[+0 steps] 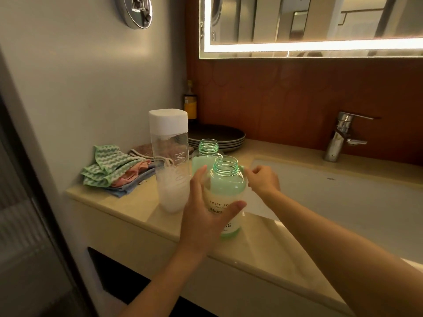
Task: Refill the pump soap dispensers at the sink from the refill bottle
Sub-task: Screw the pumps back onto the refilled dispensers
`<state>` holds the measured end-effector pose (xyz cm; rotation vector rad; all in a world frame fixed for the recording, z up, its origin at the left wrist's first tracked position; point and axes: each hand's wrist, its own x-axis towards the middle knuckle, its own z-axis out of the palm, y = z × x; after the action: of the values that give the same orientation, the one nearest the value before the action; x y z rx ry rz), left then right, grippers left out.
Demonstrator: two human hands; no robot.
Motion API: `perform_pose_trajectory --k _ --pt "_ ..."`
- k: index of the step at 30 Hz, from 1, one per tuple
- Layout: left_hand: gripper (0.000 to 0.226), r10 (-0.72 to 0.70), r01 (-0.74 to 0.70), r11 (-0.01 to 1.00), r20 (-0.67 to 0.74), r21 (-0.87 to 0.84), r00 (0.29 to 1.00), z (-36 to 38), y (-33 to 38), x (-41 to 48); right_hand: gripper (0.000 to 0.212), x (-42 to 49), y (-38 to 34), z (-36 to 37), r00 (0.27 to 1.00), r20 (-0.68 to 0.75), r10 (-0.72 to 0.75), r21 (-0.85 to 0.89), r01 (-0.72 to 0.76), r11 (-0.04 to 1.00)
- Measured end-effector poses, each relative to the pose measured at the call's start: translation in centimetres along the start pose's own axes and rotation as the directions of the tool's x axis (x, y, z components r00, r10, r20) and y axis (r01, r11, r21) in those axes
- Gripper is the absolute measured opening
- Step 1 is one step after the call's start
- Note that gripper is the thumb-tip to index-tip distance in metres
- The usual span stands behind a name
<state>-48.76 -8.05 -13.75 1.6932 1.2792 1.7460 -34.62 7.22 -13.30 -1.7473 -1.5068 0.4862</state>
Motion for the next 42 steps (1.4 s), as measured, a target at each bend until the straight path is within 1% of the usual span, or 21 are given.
perform_pose_trajectory --k 3,6,8,10,11,13,14,16,17,19,21,23,24,26,29,31,34,37,40,42 --pt "0.073 -0.001 0.001 1.0 -0.042 -0.011 0.999 0.2 -0.3 0.1 0.052 0.2 -0.3 0.4 0.996 0.01 0.084 0.059 -0.084 0.995" --pt "0.068 -0.004 0.002 1.0 -0.099 -0.013 0.995 0.1 -0.6 0.1 0.075 0.4 -1.2 1.1 0.979 0.096 0.182 0.139 -0.194 0.971" --pt "0.068 -0.006 0.005 1.0 -0.108 -0.008 0.994 0.1 -0.7 0.2 0.087 0.5 -1.8 2.0 0.969 0.126 0.215 0.161 -0.233 0.959" --pt "0.069 -0.01 0.011 1.0 -0.113 0.005 0.994 0.1 -0.6 0.3 0.093 0.6 -2.2 2.5 0.968 0.124 0.219 0.14 -0.235 0.962" --pt "0.069 -0.013 0.014 1.0 -0.114 0.007 0.993 0.1 -0.7 0.3 0.091 0.7 -2.4 2.7 0.965 0.13 0.228 0.133 -0.245 0.96" --pt "0.069 -0.009 0.009 1.0 -0.116 0.001 0.993 0.1 -0.7 0.2 0.083 0.9 -2.5 2.8 0.96 0.145 0.238 0.124 -0.256 0.959" --pt "0.069 -0.006 0.006 1.0 -0.116 -0.002 0.993 0.2 -0.6 0.2 0.073 0.9 -2.5 2.8 0.96 0.156 0.232 0.122 -0.252 0.96" --pt "0.068 -0.002 0.001 1.0 -0.114 -0.009 0.993 0.2 -0.5 0.2 0.04 1.0 -2.8 2.6 0.961 0.178 0.212 0.142 -0.238 0.961" --pt "0.067 -0.001 0.0 1.0 -0.116 -0.01 0.993 0.1 -0.5 0.2 0.029 0.9 -2.9 2.5 0.956 0.191 0.225 0.17 -0.258 0.951" --pt "0.067 0.002 -0.004 1.0 -0.125 -0.01 0.992 0.1 -0.5 0.1 0.02 0.8 -2.9 2.1 0.927 0.241 0.289 0.276 -0.351 0.895" --pt "0.067 -0.002 0.0 1.0 -0.125 -0.012 0.992 0.0 -0.4 0.1 0.012 0.5 -2.9 1.5 0.893 0.314 0.322 0.403 -0.433 0.806" --pt "0.066 -0.007 0.005 1.0 -0.119 -0.018 0.993 0.0 -0.4 0.1 0.009 0.4 -2.6 0.7 0.889 0.317 0.33 0.509 -0.453 0.732" --pt "0.066 -0.008 0.006 1.0 -0.119 -0.018 0.993 -0.1 -0.4 0.1 0.01 0.3 -2.6 0.3 0.897 0.295 0.329 0.547 -0.441 0.712" --pt "0.065 -0.016 0.015 1.0 -0.115 -0.017 0.993 -0.1 -0.4 0.1 0.014 0.1 -2.8 -1.0 0.927 0.212 0.309 0.6 -0.373 0.708" --pt "0.067 -0.035 0.031 0.999 -0.115 -0.032 0.993 -0.1 -0.4 0.0 0.016 -0.2 -3.7 -3.5 0.974 0.052 0.221 0.641 -0.203 0.74" --pt "0.069 -0.046 0.042 0.998 -0.114 -0.044 0.992 -0.1 -0.4 -0.1 0.016 -0.6 -4.4 -5.6 0.985 -0.037 0.17 0.663 -0.103 0.742" --pt "0.074 -0.063 0.057 0.997 -0.111 -0.051 0.992 0.0 -0.2 -0.1 0.02 -1.1 -5.1 -8.3 0.985 -0.141 0.099 0.653 0.017 0.757" --pt "0.071 -0.08 0.075 0.996 -0.105 -0.052 0.991 0.1 0.0 -0.1 0.018 -1.8 -5.6 -10.5 0.968 -0.25 0.007 0.618 0.154 0.771" --pt "0.076 -0.078 0.074 0.996 -0.111 -0.046 0.991 0.2 -0.1 -0.1 0.009 -2.9 -6.3 -12.4 0.951 -0.302 -0.067 0.569 0.236 0.788" --pt "0.078 -0.071 0.067 0.997 -0.121 -0.032 0.99 0.3 -0.1 -0.1 0.009 -3.7 -6.6 -13.3 0.939 -0.319 -0.127 0.541 0.29 0.789"
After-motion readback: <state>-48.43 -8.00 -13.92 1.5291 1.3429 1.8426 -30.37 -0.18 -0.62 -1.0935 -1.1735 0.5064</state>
